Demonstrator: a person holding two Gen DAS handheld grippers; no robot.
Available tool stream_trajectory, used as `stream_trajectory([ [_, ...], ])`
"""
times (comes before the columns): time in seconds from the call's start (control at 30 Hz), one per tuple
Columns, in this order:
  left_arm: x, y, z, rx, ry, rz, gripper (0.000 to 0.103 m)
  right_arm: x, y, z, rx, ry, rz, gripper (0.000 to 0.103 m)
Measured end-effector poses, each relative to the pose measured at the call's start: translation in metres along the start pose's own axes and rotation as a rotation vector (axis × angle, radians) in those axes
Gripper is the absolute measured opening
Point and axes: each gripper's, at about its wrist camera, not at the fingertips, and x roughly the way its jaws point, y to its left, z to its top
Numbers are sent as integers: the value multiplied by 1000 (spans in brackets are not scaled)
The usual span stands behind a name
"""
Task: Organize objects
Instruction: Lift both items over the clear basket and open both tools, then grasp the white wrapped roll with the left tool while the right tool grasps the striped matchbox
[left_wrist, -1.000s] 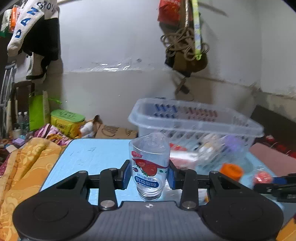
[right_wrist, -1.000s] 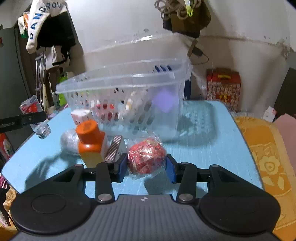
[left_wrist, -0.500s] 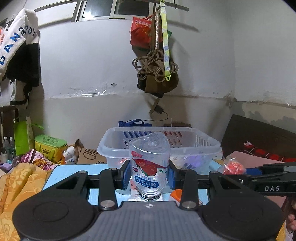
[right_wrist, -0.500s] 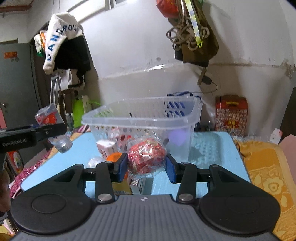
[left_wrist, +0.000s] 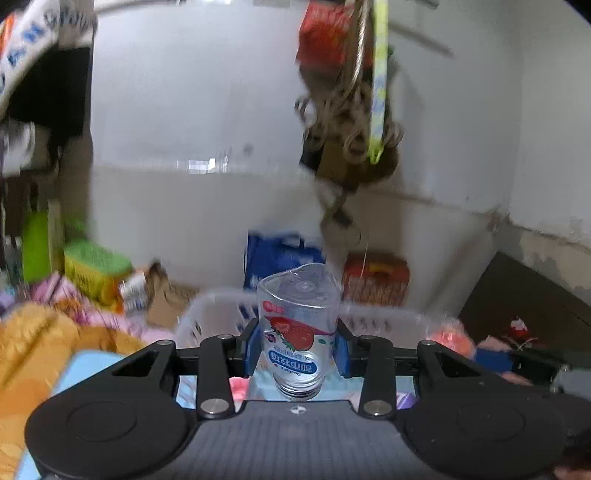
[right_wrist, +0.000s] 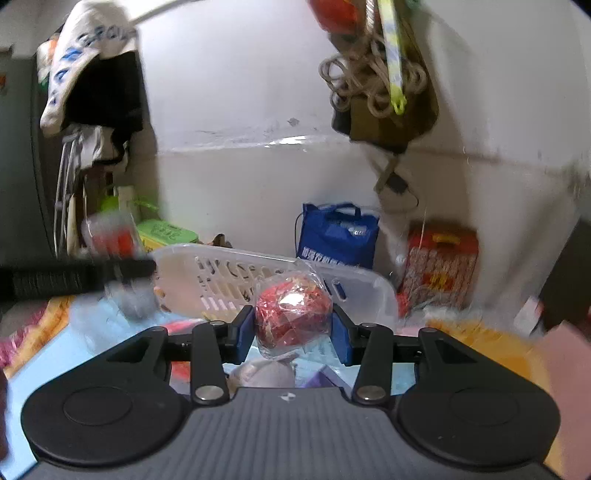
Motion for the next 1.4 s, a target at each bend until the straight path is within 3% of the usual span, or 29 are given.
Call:
stream_trajectory([
  [0.17, 19, 0, -16, 48, 4, 4, 43, 23, 0, -10, -21, 26, 21, 48],
  [0.23, 21, 5, -16, 28, 0, -18, 50, 26, -2, -11, -21, 27, 31, 51],
  [0.27, 22, 8, -16, 19, -9, -36, 65, 24, -2, -11, -30, 11, 24, 69],
  [0.3, 21, 9, -15, 18, -18, -45, 87, 21, -4, -10, -31, -7, 20, 83],
  [0.33, 20, 10, -14, 20, -32, -45, 96, 15, -5, -9, -20, -30, 18, 103],
  [0.37, 15, 11, -14, 23, -55, -32, 100, 5, -5, -9, -1, -69, 13, 103],
  [0.43, -5, 13, -14, 32, -103, -19, 101, -17, -7, -5, 30, -120, 10, 103],
  [0.6, -63, 30, -38, -20, -155, -64, 102, -64, -13, -35, 140, -131, 50, 103],
  [0.7, -67, 37, -70, -69, -50, -25, 103, -64, -9, -73, 245, -22, 43, 103],
  [0.77, -56, 39, -82, -69, 34, 7, 103, -53, -1, -90, 207, 110, 4, 103],
  [0.9, -46, 41, -96, -23, 108, 40, 103, -51, 7, -108, 88, 160, -15, 103],
  [0.93, -46, 42, -96, -10, 112, 53, 103, -50, 8, -109, 80, 165, -19, 102],
  [1.07, -40, 49, -105, -25, 173, 13, 103, -45, 11, -117, 56, 210, 11, 75],
  [1.13, -40, 47, -111, 14, 185, 24, 103, -41, 18, -122, 20, 226, 22, 65],
  [1.3, -36, 54, -118, 18, 206, 54, 101, -31, 42, -130, -105, 234, 12, 48],
  [1.4, -36, 57, -122, 22, 212, 58, 101, -31, 46, -134, -148, 240, 21, 24],
])
